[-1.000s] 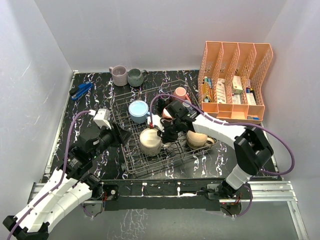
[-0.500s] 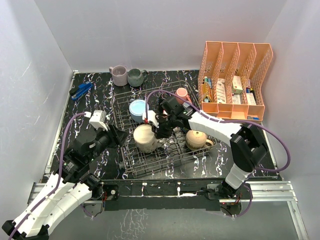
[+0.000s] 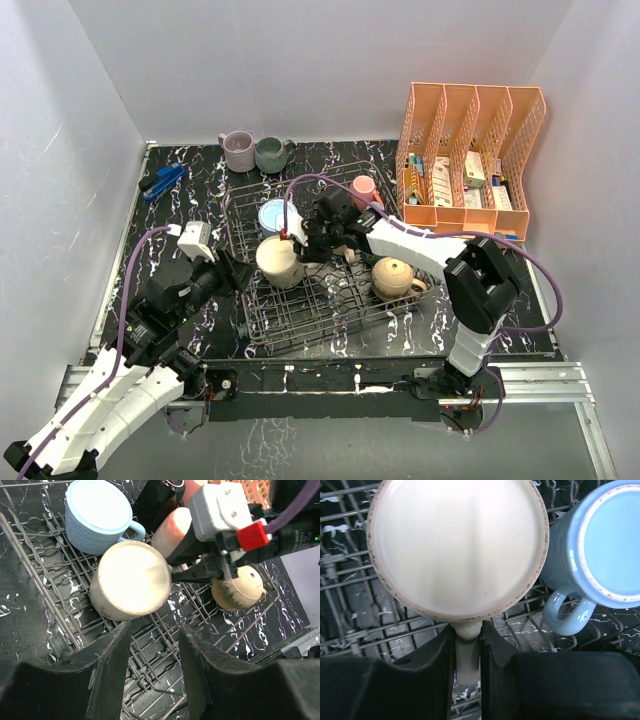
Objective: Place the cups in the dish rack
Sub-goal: Move the cup to the dish rack.
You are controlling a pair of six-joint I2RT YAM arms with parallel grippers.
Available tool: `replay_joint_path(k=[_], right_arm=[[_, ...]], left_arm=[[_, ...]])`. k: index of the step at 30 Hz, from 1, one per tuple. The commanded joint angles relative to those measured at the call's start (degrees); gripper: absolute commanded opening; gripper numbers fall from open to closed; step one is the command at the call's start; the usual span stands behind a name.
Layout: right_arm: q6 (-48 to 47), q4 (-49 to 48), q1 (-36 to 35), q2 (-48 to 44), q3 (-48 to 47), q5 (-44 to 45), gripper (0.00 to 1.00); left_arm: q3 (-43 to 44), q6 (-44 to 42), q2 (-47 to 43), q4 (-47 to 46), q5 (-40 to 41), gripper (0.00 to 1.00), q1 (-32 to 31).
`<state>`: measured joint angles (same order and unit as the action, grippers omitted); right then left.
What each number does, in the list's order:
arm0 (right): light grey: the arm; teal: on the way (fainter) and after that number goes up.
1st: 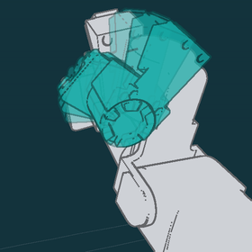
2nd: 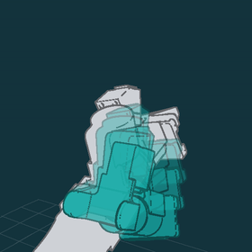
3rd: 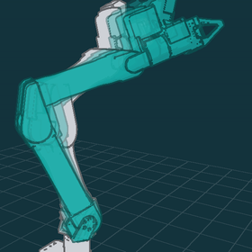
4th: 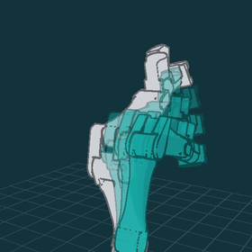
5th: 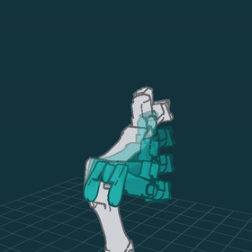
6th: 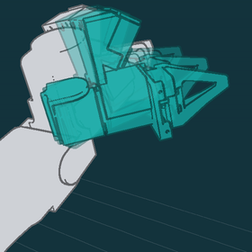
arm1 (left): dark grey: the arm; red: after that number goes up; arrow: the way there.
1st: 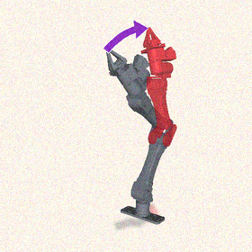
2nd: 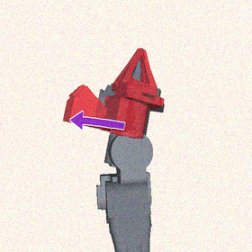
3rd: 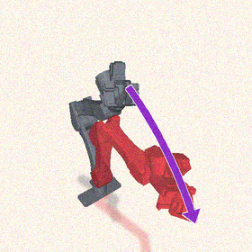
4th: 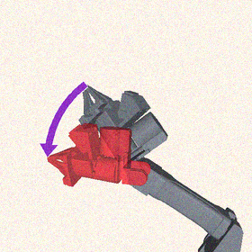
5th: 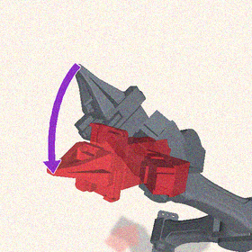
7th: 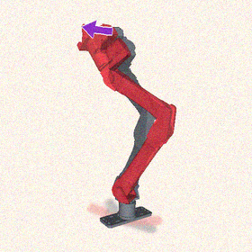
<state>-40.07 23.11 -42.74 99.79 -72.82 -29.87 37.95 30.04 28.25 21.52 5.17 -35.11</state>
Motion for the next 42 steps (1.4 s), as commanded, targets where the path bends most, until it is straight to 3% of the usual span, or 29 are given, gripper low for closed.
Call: replay_joint_path(k=[1, 11, 17, 28, 39, 42], right_arm=[[1.0, -10.8, 0.5, 1.9, -5.5, 2.6, 0.08], [2.9, -8.8, 4.5, 5.3, -8.9, 3.5, 0.08], [0.7, -6.5, 4.8, 6.3, -9.5, 4.1, 0.14], [-0.8, -1.9, 5.7, 6.2, -10.4, 4.0, 0.41], [-0.6, 4.8, 6.6, -3.0, -9.7, -7.1, 0.64], [-0.4, 5.7, 8.4, -7.4, -7.0, -12.8, 0.68]], left_arm=[[2.0, -0.4, -0.7, 0.7, 0.5, 0.41, -0.2], [1.4, 0.0, -3.4, 2.2, 1.7, 0.41, -0.2], [1.4, -0.2, -2.5, 1.6, 1.4, 0.41, -0.2], [1.3, -0.1, -3.2, 1.8, 1.5, 0.42, -0.2], [1.5, -0.2, -0.6, -0.3, 0.8, 0.45, -0.3], [2.3, -0.5, 1.1, -1.3, 0.8, 0.55, -0.2]])
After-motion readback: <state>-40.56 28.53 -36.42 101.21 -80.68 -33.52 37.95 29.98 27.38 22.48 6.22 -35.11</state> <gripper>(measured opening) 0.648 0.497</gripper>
